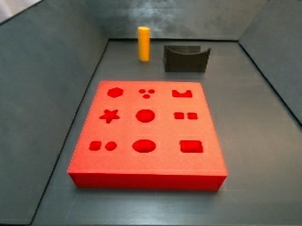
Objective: Pick up the oval object. Move up. Move to above the board. Insert the oval object.
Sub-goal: Pick up the oval object.
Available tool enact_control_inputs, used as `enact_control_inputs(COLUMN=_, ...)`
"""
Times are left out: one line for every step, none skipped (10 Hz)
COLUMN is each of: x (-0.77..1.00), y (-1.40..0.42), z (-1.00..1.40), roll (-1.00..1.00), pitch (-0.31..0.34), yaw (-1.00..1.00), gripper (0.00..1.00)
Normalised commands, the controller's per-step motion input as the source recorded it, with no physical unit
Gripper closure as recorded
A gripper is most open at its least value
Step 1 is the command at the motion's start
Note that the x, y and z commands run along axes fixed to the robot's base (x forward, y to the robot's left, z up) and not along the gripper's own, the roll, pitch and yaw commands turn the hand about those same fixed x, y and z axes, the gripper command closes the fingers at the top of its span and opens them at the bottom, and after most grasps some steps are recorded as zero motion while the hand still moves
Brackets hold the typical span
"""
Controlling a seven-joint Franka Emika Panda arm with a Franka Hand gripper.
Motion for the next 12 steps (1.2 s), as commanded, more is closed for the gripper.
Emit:
enact_control_inputs(x=-0.3, y=-0.08, z=-0.02, roll=0.2, pitch=0.076, yaw=0.21, gripper=0.0)
enact_control_inputs(x=0.0, y=0.0, z=-0.28, roll=0.02, pitch=0.1, yaw=0.99, gripper=0.0)
enact_control_inputs(x=0.0, y=0.0, z=-0.42, roll=0.0, pitch=0.0, yaw=1.0, gripper=0.0)
enact_control_inputs(x=0.0, y=0.0, z=-0.4, roll=0.0, pitch=0.0, yaw=1.0, gripper=0.0)
enact_control_inputs(x=0.0, y=0.0, z=-0.4, roll=0.0, pitch=0.0, yaw=1.0, gripper=0.0)
enact_control_inputs(x=0.0, y=0.0, z=-0.41, roll=0.0, pitch=0.0, yaw=1.0, gripper=0.0)
enact_control_inputs(x=0.0, y=0.0, z=-0.41, roll=0.0, pitch=0.0, yaw=1.0, gripper=0.0)
enact_control_inputs(x=0.0, y=0.0, z=-0.41, roll=0.0, pitch=0.0, yaw=1.0, gripper=0.0)
enact_control_inputs(x=0.0, y=0.0, z=-0.48, roll=0.0, pitch=0.0, yaw=1.0, gripper=0.0)
enact_control_inputs(x=0.0, y=0.0, z=-0.52, roll=0.0, pitch=0.0, yaw=1.0, gripper=0.0)
enact_control_inputs(x=0.0, y=0.0, z=-0.52, roll=0.0, pitch=0.0, yaw=1.0, gripper=0.0)
enact_control_inputs(x=0.0, y=0.0, z=-0.53, roll=0.0, pitch=0.0, yaw=1.0, gripper=0.0)
